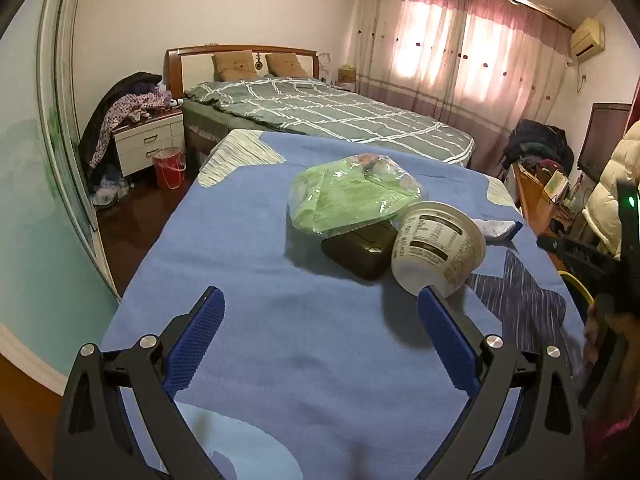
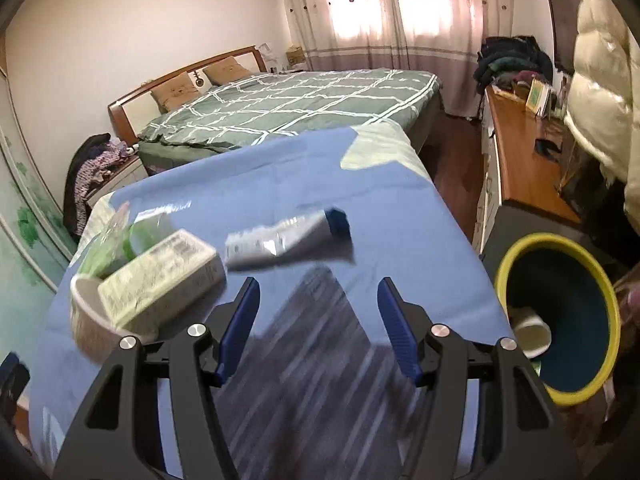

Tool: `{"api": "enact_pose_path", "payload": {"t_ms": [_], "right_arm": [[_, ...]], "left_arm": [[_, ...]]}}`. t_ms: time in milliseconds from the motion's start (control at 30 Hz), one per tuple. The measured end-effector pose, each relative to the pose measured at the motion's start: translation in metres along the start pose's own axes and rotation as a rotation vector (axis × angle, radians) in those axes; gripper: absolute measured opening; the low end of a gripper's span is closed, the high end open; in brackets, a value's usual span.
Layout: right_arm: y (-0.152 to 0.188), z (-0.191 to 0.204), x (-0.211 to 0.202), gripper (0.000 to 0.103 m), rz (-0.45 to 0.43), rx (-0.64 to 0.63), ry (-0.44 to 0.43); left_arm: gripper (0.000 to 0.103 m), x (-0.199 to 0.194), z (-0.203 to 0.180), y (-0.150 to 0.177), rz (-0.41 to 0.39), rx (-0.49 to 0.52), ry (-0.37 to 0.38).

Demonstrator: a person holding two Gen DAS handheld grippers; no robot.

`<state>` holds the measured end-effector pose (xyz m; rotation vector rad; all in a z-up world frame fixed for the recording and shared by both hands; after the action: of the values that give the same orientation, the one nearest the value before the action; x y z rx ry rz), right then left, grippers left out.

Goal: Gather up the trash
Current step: 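Return the left tool to the cover while the right tool grasps the milk carton, then carry the milk carton into the yellow bin and open the right tool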

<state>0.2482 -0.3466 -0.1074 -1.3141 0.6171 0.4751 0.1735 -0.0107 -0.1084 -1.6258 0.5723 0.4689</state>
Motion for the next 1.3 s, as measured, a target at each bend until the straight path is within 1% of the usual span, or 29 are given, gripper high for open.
{"api": "enact_pose_path", "payload": {"t_ms": [67, 167, 267, 333, 467, 533, 567, 600, 700, 833, 867, 900, 1100, 1300], "right_arm": [[-0.008, 0.005, 0.008, 0.058, -0.001, -0.016, 0.032], [-0.025, 0.002, 0.031, 0.058, 0.006, -0.009, 0.068], [-0.035, -0.003, 0.053, 0.058, 0.037, 0.024, 0.063], [-0.039, -0.008, 0.066, 0.058, 0.044, 0.027, 0.082], [-0.037, -0.013, 0.088, 0.057, 0.099, 0.059, 0.050], [-0.035, -0.013, 0.095, 0.050, 0.114, 0.056, 0.042], [-0.035, -0.013, 0.098, 0.041, 0.123, 0.049, 0.035], [-0.035, -0.011, 0.099, 0.039, 0.119, 0.043, 0.036], [-0.035, -0.010, 0.095, 0.033, 0.112, 0.044, 0.019], [-0.031, -0.011, 0.087, 0.031, 0.104, 0.055, 0.013], [-0.031, -0.011, 0.084, 0.026, 0.101, 0.058, 0.012], [-0.031, -0.012, 0.080, 0.023, 0.095, 0.063, 0.014], [-0.030, -0.026, 0.052, 0.021, 0.049, 0.103, 0.031], [-0.026, -0.046, 0.010, 0.021, -0.021, 0.132, 0.038]], "left_arm": [[0.095, 0.000, 0.000, 0.001, -0.005, 0.007, -0.004], [0.096, 0.003, -0.006, 0.001, 0.000, 0.007, 0.011], [0.096, 0.004, -0.010, 0.000, 0.000, 0.014, 0.014], [0.096, 0.006, -0.011, 0.000, 0.001, 0.019, 0.011], [0.096, 0.010, -0.013, 0.001, 0.012, 0.019, 0.015], [0.096, 0.012, -0.015, 0.001, 0.017, 0.021, 0.016], [0.096, 0.013, -0.016, 0.001, 0.019, 0.023, 0.017], [0.096, 0.014, -0.018, 0.002, 0.021, 0.025, 0.020], [0.096, 0.015, -0.021, 0.003, 0.026, 0.030, 0.026], [0.096, 0.017, -0.024, 0.004, 0.033, 0.036, 0.028], [0.096, 0.017, -0.023, 0.004, 0.033, 0.036, 0.027], [0.095, 0.017, -0.023, 0.004, 0.033, 0.034, 0.026], [0.096, 0.018, -0.024, 0.004, 0.033, 0.040, 0.028], [0.096, 0.018, -0.032, 0.006, 0.040, 0.058, 0.046]]}}
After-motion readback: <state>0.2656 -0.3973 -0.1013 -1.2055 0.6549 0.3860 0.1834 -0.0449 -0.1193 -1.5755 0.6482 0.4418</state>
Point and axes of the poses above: each gripper's, at about its wrist camera, not at the fingertips, and x roughly the way its jaws point, z to its left, y to its underside, the point moved 4 cm from there along x, roughly the way its jaws point, and after that the axes turned 1 degree about -z, right-handed, at the moved point
